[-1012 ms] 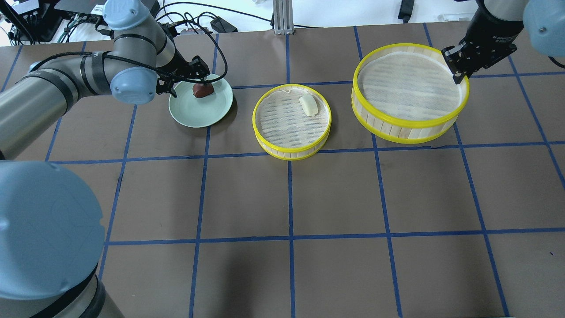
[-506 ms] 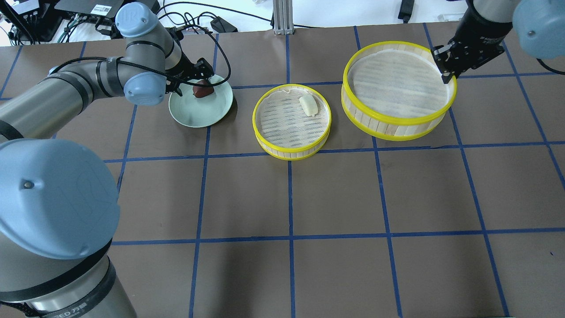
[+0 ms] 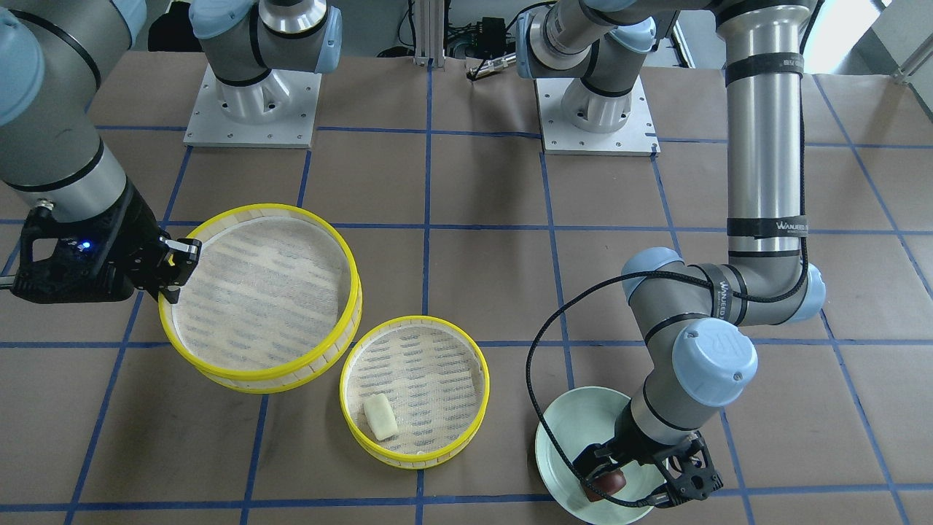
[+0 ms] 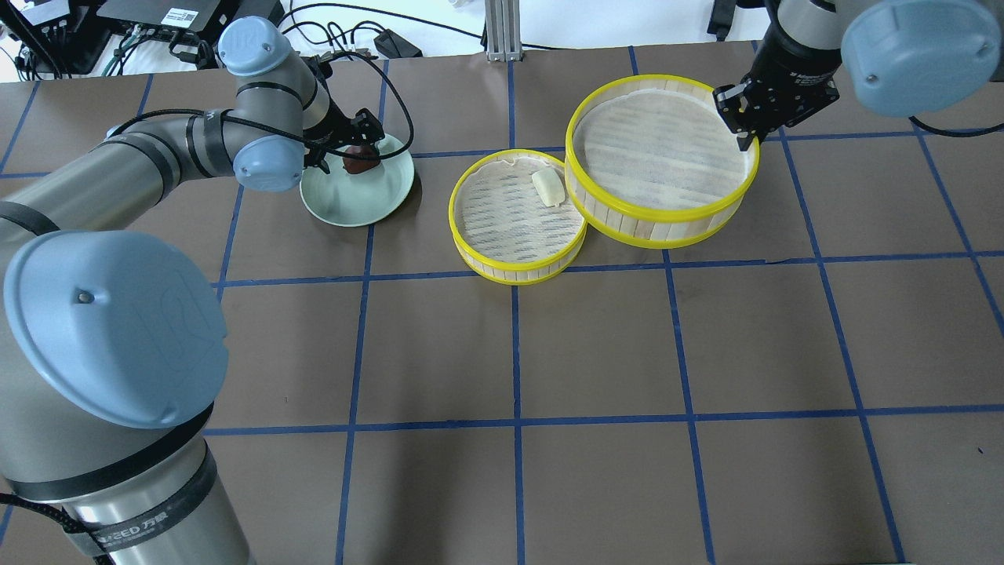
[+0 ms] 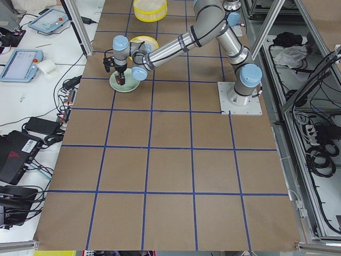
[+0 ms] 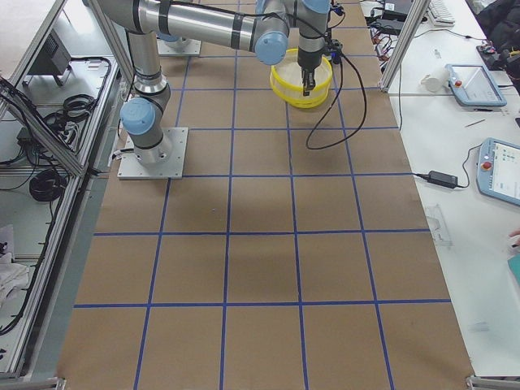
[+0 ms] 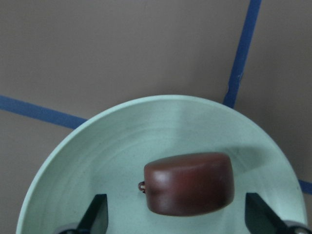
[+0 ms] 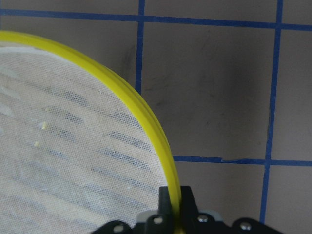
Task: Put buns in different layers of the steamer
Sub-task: 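Restack the top tier with the right gripper while the left grasps the brown bun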
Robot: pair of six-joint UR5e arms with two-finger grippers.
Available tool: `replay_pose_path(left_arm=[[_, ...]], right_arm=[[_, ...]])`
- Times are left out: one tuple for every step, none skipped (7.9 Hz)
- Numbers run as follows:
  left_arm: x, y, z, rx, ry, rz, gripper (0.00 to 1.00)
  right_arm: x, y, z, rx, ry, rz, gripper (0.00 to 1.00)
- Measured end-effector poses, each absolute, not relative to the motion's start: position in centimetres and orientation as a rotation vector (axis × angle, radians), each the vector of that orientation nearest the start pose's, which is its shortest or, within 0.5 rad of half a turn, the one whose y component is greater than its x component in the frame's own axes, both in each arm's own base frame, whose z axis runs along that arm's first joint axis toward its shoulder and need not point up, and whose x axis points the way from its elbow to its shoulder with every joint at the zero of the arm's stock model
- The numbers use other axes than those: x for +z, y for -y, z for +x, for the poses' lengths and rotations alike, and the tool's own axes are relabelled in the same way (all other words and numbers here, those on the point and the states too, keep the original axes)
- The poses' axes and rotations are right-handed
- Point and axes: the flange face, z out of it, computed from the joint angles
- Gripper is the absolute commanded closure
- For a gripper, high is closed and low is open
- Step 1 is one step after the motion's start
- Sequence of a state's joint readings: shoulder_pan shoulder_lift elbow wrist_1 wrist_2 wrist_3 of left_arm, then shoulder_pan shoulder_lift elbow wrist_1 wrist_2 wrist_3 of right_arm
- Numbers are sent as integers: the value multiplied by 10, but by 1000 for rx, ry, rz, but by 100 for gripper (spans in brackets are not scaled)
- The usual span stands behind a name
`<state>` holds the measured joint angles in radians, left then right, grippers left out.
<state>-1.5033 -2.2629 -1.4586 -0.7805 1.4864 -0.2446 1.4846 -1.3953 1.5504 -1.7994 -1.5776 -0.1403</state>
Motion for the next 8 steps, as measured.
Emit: replay_pose_path(left_arm=[[194, 729, -93, -327, -3190, -488, 3], [192, 731, -93, -326, -3189, -489, 4], [187, 732, -92, -317, -3190, -490, 3], [183, 733, -92, -311, -3190, -492, 2], [183, 733, -92, -310, -3190, -498, 3], [183, 734, -92, -315, -3189, -503, 32], [184, 735, -92, -318, -3190, -505, 65], [185, 735, -92, -321, -3190, -503, 77]], right_arm=[[425, 579, 95, -126, -3152, -71, 100], [422, 581, 106, -137, -3151, -61, 100], [419, 581, 117, -140, -3149, -48, 100], [417, 580, 127, -140, -3148, -36, 100], [414, 579, 139, -140, -3145, -17, 100], [408, 580, 158, -151, -3141, 3, 100], [398, 582, 181, -173, -3134, 20, 100], [385, 587, 201, -198, -3127, 32, 100]])
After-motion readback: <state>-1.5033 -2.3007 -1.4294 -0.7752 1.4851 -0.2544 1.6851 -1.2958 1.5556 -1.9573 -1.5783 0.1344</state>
